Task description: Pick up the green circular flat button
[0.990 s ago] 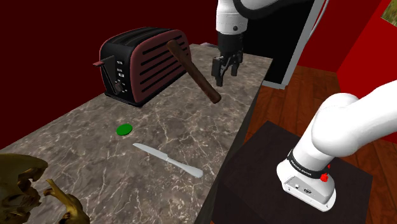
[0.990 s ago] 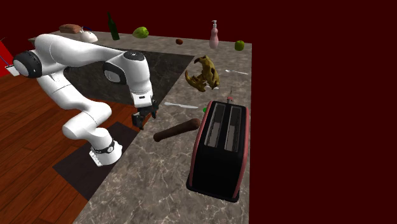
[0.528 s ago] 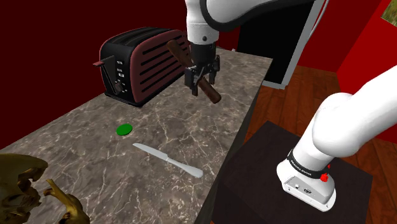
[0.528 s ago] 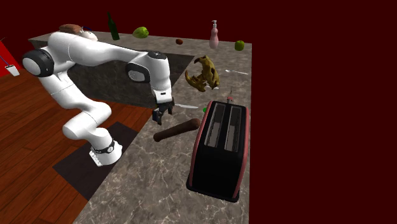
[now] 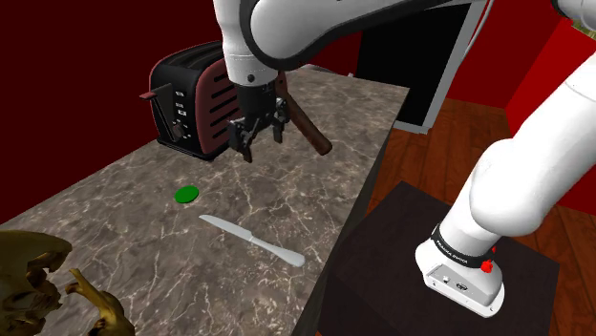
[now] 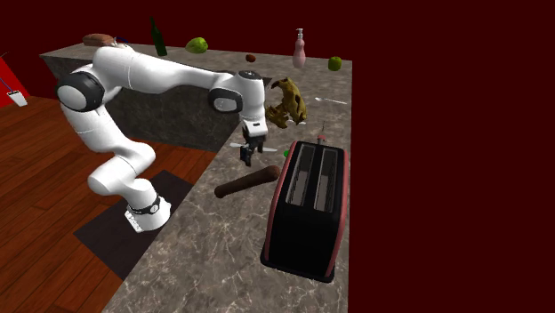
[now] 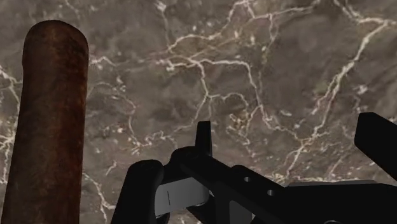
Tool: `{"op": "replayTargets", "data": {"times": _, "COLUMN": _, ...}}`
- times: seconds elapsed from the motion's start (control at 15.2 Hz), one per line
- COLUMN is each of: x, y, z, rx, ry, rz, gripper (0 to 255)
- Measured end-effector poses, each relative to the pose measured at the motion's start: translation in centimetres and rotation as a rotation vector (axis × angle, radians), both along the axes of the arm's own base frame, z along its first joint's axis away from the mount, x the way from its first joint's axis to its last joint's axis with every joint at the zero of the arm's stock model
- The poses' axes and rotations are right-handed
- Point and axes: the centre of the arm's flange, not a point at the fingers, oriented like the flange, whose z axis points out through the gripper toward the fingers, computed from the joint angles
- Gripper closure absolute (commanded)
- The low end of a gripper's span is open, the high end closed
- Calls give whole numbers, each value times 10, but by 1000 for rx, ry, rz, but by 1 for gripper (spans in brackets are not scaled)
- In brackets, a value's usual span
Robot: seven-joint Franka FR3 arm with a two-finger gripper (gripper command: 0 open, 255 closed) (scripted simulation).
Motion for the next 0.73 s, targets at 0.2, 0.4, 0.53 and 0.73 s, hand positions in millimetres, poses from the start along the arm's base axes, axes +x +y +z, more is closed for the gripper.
{"op": "replayTargets", "data": {"times": 0.2, "x": 13, "y": 36, "z": -7, "rx": 3, "ry": -4, "rz": 4, "gripper": 0}}
{"op": "replayTargets", "data": {"times": 0.4, "x": 23, "y": 70, "z": -11, "rx": 5, "ry": -8, "rz": 7, "gripper": 0}}
{"op": "replayTargets", "data": {"times": 0.53, "x": 35, "y": 98, "z": -17, "rx": 7, "ry": -11, "rz": 9, "gripper": 0}}
{"op": "replayTargets", "data": {"times": 0.73, "x": 50, "y": 134, "z": -25, "rx": 11, "ry": -16, "rz": 13, "gripper": 0}}
